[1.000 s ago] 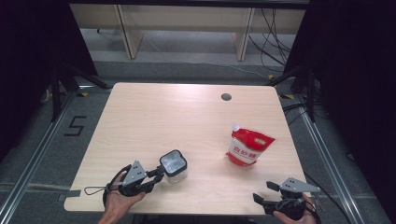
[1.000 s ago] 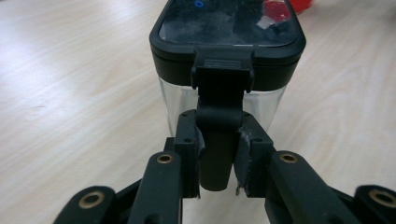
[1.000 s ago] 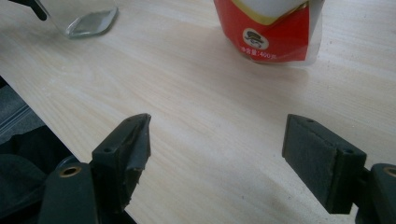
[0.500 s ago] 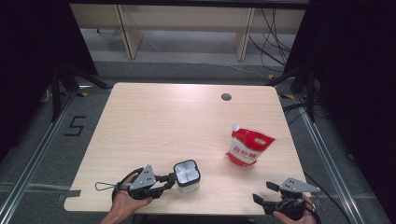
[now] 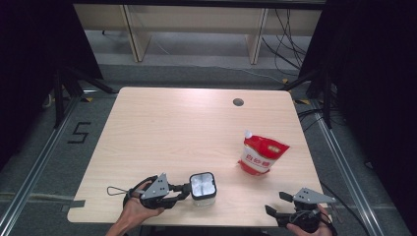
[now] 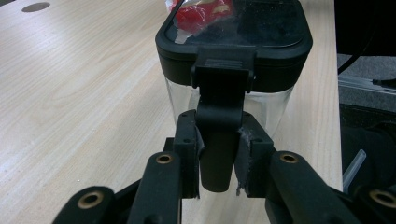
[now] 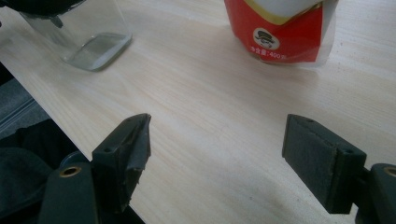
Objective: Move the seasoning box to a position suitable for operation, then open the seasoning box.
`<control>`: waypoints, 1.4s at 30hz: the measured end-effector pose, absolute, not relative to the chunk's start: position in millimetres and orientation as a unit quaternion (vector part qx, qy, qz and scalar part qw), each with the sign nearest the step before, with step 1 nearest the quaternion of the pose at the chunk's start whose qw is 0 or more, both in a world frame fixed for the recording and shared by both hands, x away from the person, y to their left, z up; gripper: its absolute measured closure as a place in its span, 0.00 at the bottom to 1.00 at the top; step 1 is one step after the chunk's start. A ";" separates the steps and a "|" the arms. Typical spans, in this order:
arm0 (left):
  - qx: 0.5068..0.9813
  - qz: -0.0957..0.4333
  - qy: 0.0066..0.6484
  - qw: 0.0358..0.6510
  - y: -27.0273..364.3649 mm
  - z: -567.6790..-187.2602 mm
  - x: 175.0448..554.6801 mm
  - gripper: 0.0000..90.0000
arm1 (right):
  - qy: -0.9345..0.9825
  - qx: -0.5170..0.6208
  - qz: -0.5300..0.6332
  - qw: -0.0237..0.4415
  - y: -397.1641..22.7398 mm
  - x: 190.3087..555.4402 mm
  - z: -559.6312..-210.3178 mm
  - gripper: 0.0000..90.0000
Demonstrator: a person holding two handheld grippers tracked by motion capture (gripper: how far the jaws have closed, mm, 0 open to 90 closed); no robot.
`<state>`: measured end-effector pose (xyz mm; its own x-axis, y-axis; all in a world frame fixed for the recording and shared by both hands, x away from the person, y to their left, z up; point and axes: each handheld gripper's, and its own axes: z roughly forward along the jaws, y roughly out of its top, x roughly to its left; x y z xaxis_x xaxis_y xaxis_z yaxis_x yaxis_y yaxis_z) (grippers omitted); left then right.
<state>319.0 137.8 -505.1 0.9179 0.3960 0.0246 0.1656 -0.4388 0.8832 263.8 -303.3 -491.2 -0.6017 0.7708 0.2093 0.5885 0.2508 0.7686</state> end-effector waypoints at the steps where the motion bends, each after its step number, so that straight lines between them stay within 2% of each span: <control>1: 0.840 0.115 0.167 0.503 137.8 -505.1 319.0 0.80 | 0.784 0.434 0.432 0.105 -303.3 263.8 -491.2 0.27; 3: 0.842 0.117 0.150 0.505 138.8 -505.0 325.0 0.80 | 0.792 0.419 0.429 0.113 -304.4 266.8 -492.2 0.27; 4: 0.838 0.113 0.169 0.506 138.4 -505.7 323.3 0.80 | 0.792 0.419 0.429 0.112 -303.9 266.9 -492.1 0.27; 8: 0.840 0.123 0.172 0.499 141.0 -505.3 326.6 0.80 | 0.794 0.412 0.430 0.122 -303.8 267.1 -492.3 0.27; 9: 0.841 0.128 0.173 0.497 141.7 -505.2 326.9 0.80 | 0.789 0.429 0.427 0.101 -302.2 264.9 -491.9 0.27; 10: 0.841 0.128 0.173 0.497 141.7 -505.2 326.9 0.80 | 0.789 0.429 0.427 0.101 -302.2 264.9 -491.9 0.27; 11: 0.841 0.130 0.180 0.493 141.7 -504.5 325.4 0.77 | 0.787 0.426 0.433 0.104 -301.9 265.4 -492.6 0.27; 15: 0.844 0.135 0.202 0.478 142.7 -502.5 322.3 0.54 | 0.796 0.414 0.425 0.121 -303.4 267.7 -492.6 0.27; 16: 0.844 0.136 0.213 0.472 142.7 -502.7 320.7 0.54 | 0.796 0.414 0.425 0.121 -303.4 267.7 -492.6 0.27; 17: 0.846 0.140 0.223 0.465 145.5 -502.3 318.2 0.42 | 0.790 0.426 0.428 0.104 -301.6 266.3 -492.1 0.27; 24: 0.820 0.122 0.264 0.493 152.2 -491.6 313.1 0.25 | 0.788 0.422 0.433 0.110 -302.5 266.2 -493.5 0.27; 27: 0.821 0.128 0.259 0.493 153.5 -487.2 311.1 0.22 | 0.799 0.410 0.424 0.120 -304.0 268.7 -493.6 0.27; 29: 0.815 0.123 0.275 0.496 153.6 -483.1 307.4 0.22 | 0.791 0.427 0.426 0.104 -300.8 266.9 -493.5 0.27; 33: 0.799 0.121 0.304 0.505 151.5 -478.0 303.5 0.29 | 0.795 0.412 0.433 0.106 -301.6 268.7 -493.7 0.27; 35: 0.799 0.130 0.291 0.509 153.5 -474.9 302.6 0.36 | 0.797 0.407 0.431 0.115 -300.5 268.7 -493.8 0.27; 36: 0.799 0.130 0.291 0.509 153.5 -474.9 302.6 0.41 | 0.791 0.422 0.432 0.098 -298.3 265.2 -492.1 0.27; 38: 0.792 0.132 0.283 0.524 155.0 -470.1 301.0 0.62 | 0.799 0.402 0.431 0.116 -300.3 267.6 -492.4 0.27; 39: 0.791 0.151 0.273 0.526 156.4 -466.2 301.0 0.62 | 0.800 0.402 0.431 0.116 -300.0 267.6 -492.5 0.27; 40: 0.781 0.160 0.284 0.533 156.7 -461.0 297.9 0.81 | 0.796 0.409 0.432 0.114 -299.5 268.3 -493.8 0.27; 41: 0.781 0.160 0.284 0.533 156.7 -461.0 297.9 0.87 | 0.796 0.409 0.432 0.114 -299.5 268.3 -493.8 0.27; 42: 0.776 0.165 0.275 0.543 157.0 -458.2 297.4 0.87 | 0.796 0.407 0.434 0.110 -300.5 268.1 -493.1 0.27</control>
<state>297.4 157.0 -458.2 0.7944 0.6060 -0.0419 0.2476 -0.2601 0.9333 268.1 -300.5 -493.1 -0.6442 0.7440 0.1773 0.5526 0.2924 0.7805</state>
